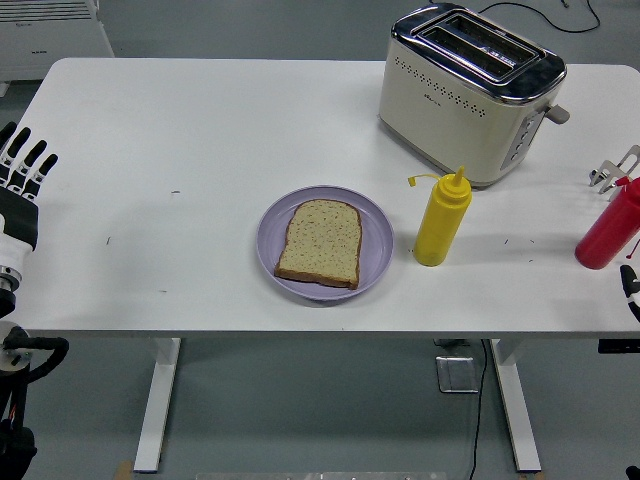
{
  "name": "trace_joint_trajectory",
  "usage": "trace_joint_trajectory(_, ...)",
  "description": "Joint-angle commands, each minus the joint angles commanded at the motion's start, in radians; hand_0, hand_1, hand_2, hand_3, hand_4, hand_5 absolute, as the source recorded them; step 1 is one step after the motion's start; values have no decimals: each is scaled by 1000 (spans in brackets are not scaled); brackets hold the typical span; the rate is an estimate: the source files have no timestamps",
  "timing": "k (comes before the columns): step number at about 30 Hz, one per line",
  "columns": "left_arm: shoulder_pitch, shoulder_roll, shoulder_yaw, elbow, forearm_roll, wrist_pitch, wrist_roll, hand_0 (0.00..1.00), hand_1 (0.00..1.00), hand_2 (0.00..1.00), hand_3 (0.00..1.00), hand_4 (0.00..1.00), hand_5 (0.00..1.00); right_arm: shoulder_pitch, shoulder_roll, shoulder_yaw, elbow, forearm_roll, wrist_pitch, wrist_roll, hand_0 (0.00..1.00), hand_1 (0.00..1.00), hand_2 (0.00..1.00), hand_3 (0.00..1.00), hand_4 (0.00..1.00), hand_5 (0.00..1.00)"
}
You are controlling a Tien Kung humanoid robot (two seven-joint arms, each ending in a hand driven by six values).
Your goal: Pick up the cup,pour liquid into bread,place the cup on the desk
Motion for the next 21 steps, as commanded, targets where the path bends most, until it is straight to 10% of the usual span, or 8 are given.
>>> trace_joint_trajectory(9,-2,-1,3,0,-1,0,0,717,762,808,713,661,998,14,-17,88,162,117,0,9,912,846,910,933,837,313)
trace_joint_trajectory(21,4,-6,-5,-1,-2,1,0,717,762,808,713,660,998,127,-95,263,258,582,167,-105,849,791,806,847,715,419)
